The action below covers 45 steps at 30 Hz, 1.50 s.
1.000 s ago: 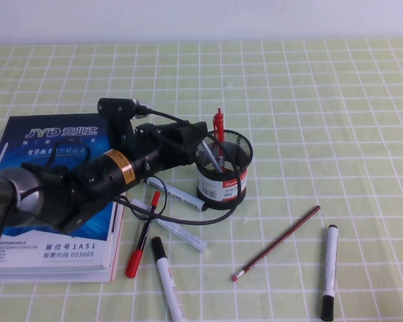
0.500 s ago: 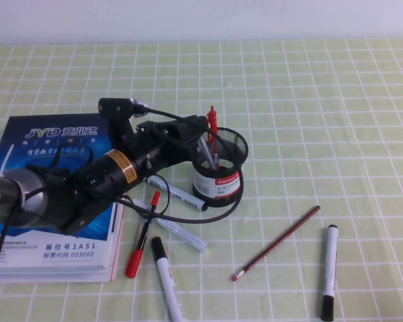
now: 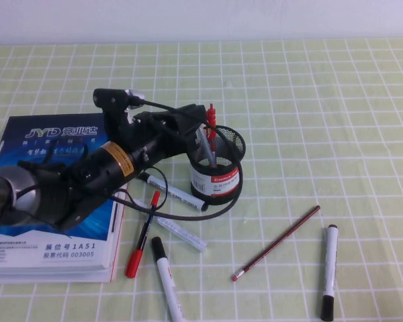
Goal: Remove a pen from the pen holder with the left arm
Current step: Pick up the pen from the pen holder, then place the pen on the table
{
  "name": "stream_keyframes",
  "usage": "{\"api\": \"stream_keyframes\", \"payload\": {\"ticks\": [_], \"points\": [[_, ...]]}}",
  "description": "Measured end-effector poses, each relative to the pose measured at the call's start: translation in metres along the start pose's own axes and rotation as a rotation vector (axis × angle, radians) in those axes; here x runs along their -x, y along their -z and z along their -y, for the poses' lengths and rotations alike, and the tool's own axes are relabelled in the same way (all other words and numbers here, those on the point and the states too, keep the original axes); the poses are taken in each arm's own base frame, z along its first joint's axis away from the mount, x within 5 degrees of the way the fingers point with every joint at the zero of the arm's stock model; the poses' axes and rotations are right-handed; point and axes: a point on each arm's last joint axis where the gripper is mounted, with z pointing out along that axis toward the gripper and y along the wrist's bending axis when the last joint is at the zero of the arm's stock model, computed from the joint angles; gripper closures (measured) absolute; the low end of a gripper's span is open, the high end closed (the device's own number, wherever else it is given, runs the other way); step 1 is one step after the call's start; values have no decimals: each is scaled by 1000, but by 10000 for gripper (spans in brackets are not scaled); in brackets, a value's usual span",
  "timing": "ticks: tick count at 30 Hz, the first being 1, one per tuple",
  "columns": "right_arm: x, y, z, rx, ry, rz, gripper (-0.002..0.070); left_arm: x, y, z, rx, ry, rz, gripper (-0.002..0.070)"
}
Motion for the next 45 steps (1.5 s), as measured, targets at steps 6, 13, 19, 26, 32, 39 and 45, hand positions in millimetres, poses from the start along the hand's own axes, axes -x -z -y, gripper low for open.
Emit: {"api": "stream_keyframes", "payload": {"ticks": [6,13,19,26,32,39,45], "points": [[0,0,0,0,0,0,691,73,32,135,-182,-306,85,618],[0,0,0,0,0,0,691,37,12,130,-160,-257,-49,618],[0,0,0,0,0,0,691,10,1,114,-89,-243,-173,618],[0,0,0,0,0,0,691,-6,-4,105,-62,-251,-228,618],[0,0,0,0,0,0,691,-7,-5,103,-55,-279,-234,513],[0,0,0,0,0,0,691,-8,-5,103,-50,-295,-242,397],[0,0,0,0,0,0,691,-5,-5,105,-66,-268,-204,430]]}}
